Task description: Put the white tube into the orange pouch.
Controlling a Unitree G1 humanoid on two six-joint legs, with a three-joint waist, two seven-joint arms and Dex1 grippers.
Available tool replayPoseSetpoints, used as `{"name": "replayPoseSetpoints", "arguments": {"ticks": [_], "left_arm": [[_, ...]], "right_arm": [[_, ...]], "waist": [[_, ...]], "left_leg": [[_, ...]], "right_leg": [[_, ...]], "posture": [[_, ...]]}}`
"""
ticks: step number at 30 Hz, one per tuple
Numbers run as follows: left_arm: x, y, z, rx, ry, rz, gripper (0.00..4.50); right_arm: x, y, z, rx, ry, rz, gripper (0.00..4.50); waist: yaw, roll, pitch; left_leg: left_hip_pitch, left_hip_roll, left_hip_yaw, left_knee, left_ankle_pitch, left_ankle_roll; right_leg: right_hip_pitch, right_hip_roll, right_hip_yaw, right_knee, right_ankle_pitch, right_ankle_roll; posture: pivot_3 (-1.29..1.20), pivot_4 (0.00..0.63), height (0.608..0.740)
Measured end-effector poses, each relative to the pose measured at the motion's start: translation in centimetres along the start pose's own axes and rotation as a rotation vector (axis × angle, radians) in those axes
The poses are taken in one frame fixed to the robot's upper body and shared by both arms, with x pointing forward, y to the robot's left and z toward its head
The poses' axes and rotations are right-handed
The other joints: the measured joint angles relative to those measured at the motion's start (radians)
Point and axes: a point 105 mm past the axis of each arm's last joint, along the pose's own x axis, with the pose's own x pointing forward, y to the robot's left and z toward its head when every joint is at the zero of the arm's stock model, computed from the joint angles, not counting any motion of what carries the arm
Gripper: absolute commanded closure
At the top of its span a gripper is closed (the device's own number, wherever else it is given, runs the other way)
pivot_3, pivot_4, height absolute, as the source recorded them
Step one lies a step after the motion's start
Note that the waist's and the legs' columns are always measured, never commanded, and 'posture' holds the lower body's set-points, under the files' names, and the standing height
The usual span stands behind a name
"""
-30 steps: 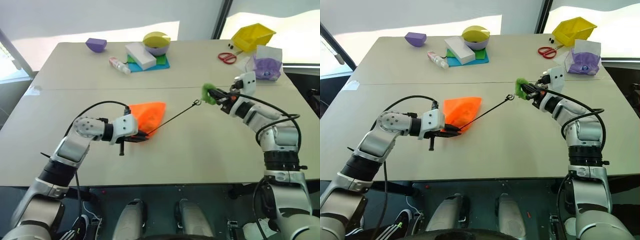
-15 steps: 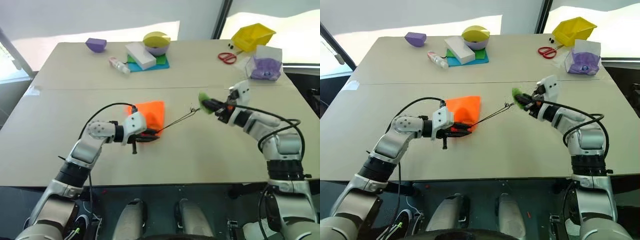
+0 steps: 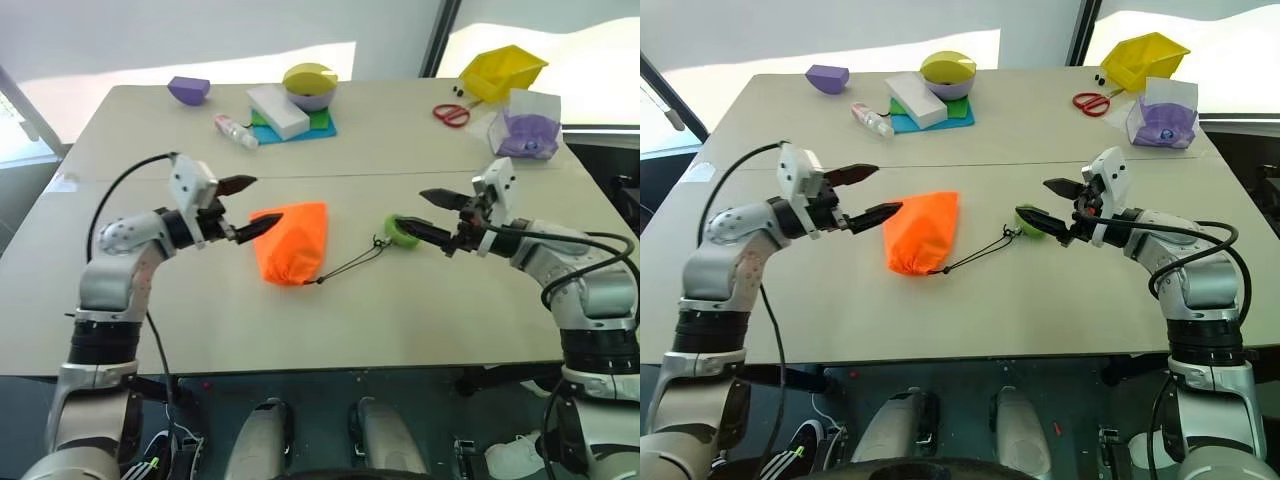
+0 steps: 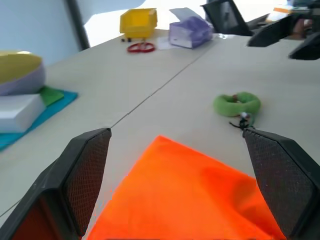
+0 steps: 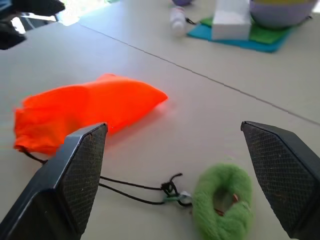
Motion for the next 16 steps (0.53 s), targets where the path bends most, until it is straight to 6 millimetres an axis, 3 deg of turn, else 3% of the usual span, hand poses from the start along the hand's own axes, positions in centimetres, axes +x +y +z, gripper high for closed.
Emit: {"name": "replayPoseSetpoints", "arguments": {"ticks": [4, 9, 13, 16], "left_arm": [[-4.3, 1.6, -2.8, -0.022, 0.098, 0.152, 0.00], [-8.2, 1.0, -5.4, -0.051, 0.166, 0.248, 0.00], [-9.7, 0.9, -5.8, -0.046, 0.180, 0.297, 0.00], [-10.6, 1.0, -6.2, -0.042, 0.181, 0.337, 0.00]], "right_arm": [[-1.3, 1.6, -2.9, -0.037, 0.055, 0.068, 0.05], [-2.8, 2.5, -5.2, -0.091, 0.131, 0.130, 0.05], [-3.2, 2.7, -5.3, -0.107, 0.128, 0.147, 0.05], [-3.8, 3.0, -6.4, -0.104, 0.162, 0.145, 0.05]], "waist": [[0.001, 0.000, 0.000], [0.002, 0.000, 0.000], [0.004, 0.000, 0.000], [0.004, 0.000, 0.000]], "left_leg": [[0.001, 0.000, 0.000, 0.000, 0.000, 0.000], [0.001, 0.000, 0.000, 0.000, 0.000, 0.000], [0.001, 0.001, 0.000, 0.000, 0.000, -0.001], [0.000, 0.001, 0.001, 0.000, 0.000, -0.001]], "right_leg": [[0.001, -0.001, 0.000, -0.001, 0.000, 0.000], [0.002, -0.004, 0.001, -0.002, 0.000, -0.002], [0.002, -0.004, 0.000, -0.002, -0.001, -0.006], [0.002, -0.004, 0.000, -0.003, -0.001, -0.006]], "posture": [[0.00, 0.150, 0.740], [0.00, 0.150, 0.740], [0.00, 0.150, 0.740], [0.00, 0.150, 0.740]]}}
